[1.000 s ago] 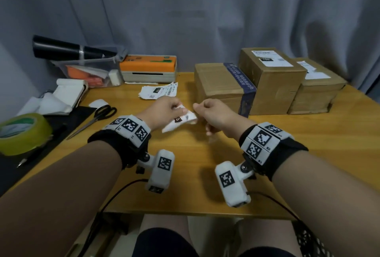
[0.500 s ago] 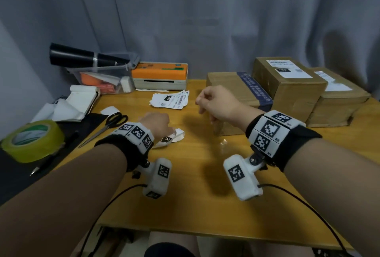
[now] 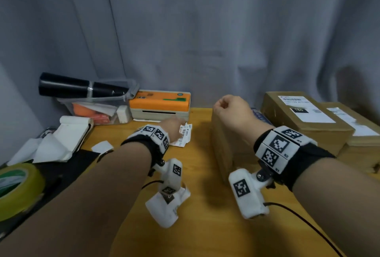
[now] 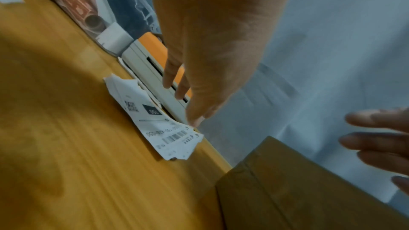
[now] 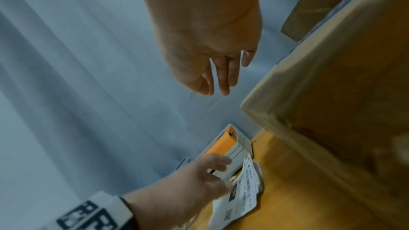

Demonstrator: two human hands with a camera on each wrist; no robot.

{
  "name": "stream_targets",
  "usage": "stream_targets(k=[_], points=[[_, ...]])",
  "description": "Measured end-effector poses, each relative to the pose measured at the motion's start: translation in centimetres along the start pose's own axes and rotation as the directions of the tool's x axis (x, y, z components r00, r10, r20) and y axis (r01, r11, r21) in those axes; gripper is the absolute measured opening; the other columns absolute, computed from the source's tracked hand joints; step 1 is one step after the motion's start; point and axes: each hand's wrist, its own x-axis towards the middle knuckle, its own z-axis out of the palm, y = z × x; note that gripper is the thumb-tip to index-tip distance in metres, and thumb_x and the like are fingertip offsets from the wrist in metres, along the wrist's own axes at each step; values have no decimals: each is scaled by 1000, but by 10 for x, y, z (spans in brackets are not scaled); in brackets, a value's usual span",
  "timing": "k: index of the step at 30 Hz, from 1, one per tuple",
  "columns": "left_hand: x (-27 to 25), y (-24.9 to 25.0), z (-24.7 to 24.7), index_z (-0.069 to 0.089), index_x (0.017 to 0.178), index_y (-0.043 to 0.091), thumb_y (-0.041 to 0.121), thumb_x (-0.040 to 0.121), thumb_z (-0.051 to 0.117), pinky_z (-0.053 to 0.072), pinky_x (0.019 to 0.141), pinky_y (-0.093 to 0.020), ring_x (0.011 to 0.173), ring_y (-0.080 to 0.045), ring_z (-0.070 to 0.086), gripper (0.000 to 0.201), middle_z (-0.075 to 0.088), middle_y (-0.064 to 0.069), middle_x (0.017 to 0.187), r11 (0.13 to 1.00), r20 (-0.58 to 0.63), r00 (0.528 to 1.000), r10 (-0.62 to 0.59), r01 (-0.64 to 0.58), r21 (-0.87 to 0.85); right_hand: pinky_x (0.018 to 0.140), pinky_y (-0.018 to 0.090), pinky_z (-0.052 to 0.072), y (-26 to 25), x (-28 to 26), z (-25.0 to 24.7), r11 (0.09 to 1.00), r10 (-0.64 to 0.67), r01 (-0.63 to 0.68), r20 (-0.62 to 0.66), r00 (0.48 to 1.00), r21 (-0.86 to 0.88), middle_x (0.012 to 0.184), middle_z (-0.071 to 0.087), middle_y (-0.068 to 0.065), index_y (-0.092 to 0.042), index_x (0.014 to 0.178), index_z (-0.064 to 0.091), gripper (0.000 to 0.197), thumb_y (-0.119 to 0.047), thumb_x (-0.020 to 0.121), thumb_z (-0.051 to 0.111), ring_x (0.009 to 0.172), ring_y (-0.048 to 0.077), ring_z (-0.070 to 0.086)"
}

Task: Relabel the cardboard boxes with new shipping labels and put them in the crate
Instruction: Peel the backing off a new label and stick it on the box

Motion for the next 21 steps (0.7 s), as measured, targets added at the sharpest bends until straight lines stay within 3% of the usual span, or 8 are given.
stream_targets(k=[3, 5, 9, 12, 14, 18, 21], points=[[24, -13, 13, 31, 145, 12, 23, 89, 62, 34, 109, -35, 134, -26, 38, 65, 35, -9, 149, 991, 175, 984, 0, -24, 131, 90, 43, 50, 0, 19, 9, 999, 21, -22, 36, 999, 26, 96, 67, 5, -15, 88, 63, 17, -23, 92, 48, 97, 26, 60], [34, -23, 17, 23, 148, 15, 33, 85, 66, 29, 112, -36, 139, -25, 31, 79, 29, -7, 153, 992, 252, 968, -12, -21, 128, 91, 42, 49, 0, 29, 16, 999, 19, -22, 56, 998, 46, 98, 66, 5, -13, 92, 64, 18, -22, 93, 49, 99, 25, 60], [44, -30, 15, 29, 146, 18, 47, 76, 71, 32, 109, -41, 133, -29, 36, 86, 35, -7, 148, 982, 235, 972, 16, -60, 179, 81, 34, 50, 7, 40, 25, 990, 69, -78, 77, 995, 117, 82, 60, -1, -19, 77, 57, 17, -23, 93, 51, 88, 22, 58], [44, -32, 18, 38, 138, 13, 38, 77, 74, 37, 100, -35, 124, -27, 44, 75, 45, -7, 138, 993, 145, 988, 55, -69, 94, 70, 31, 48, 13, 39, 29, 979, 95, -105, 64, 993, 175, 75, 59, 0, -13, 82, 63, 19, -24, 93, 51, 77, 20, 57], [43, -34, 20, 45, 131, 12, 31, 81, 72, 41, 91, -32, 114, -24, 50, 60, 51, -7, 131, 998, 45, 997, 60, -61, 32, 75, 33, 51, 15, 38, 30, 976, 95, -102, 46, 994, 194, 87, 66, 5, -8, 90, 66, 21, -23, 93, 52, 81, 21, 60], [41, -39, 17, 59, 96, 13, 24, 90, 59, 41, 68, -28, 83, -19, 55, 13, 61, -5, 103, 995, -132, 987, 92, -97, -30, 86, 41, 53, 16, 38, 33, 975, 93, -99, 43, 995, 199, 94, 69, 8, -8, 91, 67, 22, -24, 92, 52, 90, 24, 63], [36, -43, 4, 57, 85, 23, 26, 93, 55, 44, 70, -29, 87, -20, 59, 8, 61, 2, 91, 991, -115, 986, 119, -126, -55, 76, 33, 51, 16, 36, 31, 969, 83, -93, 55, 995, 229, 85, 64, 4, -8, 89, 65, 19, -21, 93, 52, 84, 22, 60]])
